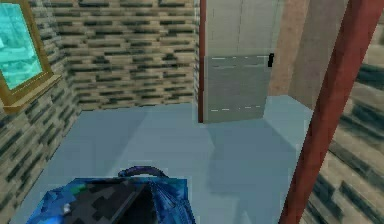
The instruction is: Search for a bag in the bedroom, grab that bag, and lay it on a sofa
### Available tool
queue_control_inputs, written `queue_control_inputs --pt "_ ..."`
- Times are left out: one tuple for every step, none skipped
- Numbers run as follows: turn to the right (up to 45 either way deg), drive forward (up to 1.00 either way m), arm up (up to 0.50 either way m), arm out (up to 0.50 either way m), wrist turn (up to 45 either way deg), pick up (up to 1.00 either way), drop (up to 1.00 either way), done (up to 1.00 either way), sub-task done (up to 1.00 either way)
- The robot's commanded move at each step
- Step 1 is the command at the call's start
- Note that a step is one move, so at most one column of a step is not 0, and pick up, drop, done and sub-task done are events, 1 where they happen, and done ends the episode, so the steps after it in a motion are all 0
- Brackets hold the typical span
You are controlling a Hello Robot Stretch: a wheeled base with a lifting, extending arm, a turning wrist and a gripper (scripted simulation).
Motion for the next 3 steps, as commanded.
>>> queue_control_inputs --pt "-6.0 0.0 0.0 0.0 0.0 0.0 0.0 0.0 0.0" --pt "0.0 0.8 0.0 0.0 0.0 0.0 0.0 0.0 0.0" --pt "33.0 0.0 0.0 0.0 0.0 0.0 0.0 0.0 0.0"
